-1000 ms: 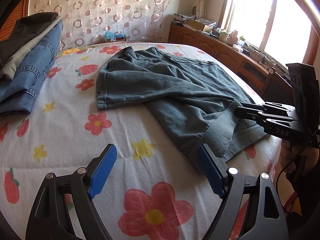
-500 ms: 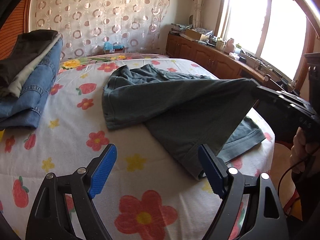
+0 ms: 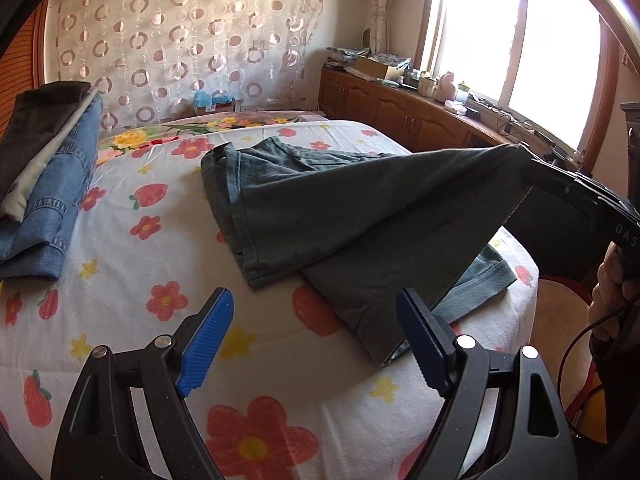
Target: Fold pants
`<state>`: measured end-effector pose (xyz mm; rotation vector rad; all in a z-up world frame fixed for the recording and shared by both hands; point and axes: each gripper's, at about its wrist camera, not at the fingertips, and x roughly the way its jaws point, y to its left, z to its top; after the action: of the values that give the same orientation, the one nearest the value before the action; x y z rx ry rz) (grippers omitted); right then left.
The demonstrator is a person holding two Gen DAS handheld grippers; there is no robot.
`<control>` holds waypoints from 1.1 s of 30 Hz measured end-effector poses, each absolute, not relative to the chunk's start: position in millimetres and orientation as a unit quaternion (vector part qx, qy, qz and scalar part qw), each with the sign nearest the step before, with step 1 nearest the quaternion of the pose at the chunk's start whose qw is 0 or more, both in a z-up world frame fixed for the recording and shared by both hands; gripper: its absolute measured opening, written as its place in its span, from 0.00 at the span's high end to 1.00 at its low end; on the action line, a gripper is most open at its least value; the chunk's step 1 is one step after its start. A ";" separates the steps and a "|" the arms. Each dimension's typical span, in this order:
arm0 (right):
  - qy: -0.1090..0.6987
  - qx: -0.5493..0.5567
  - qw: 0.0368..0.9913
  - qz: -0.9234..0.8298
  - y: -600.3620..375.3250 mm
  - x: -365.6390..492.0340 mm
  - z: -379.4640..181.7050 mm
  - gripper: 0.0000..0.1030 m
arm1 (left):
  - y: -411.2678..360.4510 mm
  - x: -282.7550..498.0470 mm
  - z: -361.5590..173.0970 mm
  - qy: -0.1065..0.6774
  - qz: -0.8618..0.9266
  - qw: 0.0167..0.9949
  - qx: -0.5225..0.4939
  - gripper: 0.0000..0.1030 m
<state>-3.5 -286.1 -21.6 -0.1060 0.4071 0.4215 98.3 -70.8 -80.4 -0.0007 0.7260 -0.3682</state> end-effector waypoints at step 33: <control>0.294 -0.022 0.944 0.149 -315.6 -13.1 -59.1 0.95 | -109.0 106.8 -82.4 0.353 -0.190 0.915 0.032 0.18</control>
<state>-13.1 -315.6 -59.1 -0.0450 0.5996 0.3036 106.8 -109.0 -82.4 0.0656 0.7275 -0.3904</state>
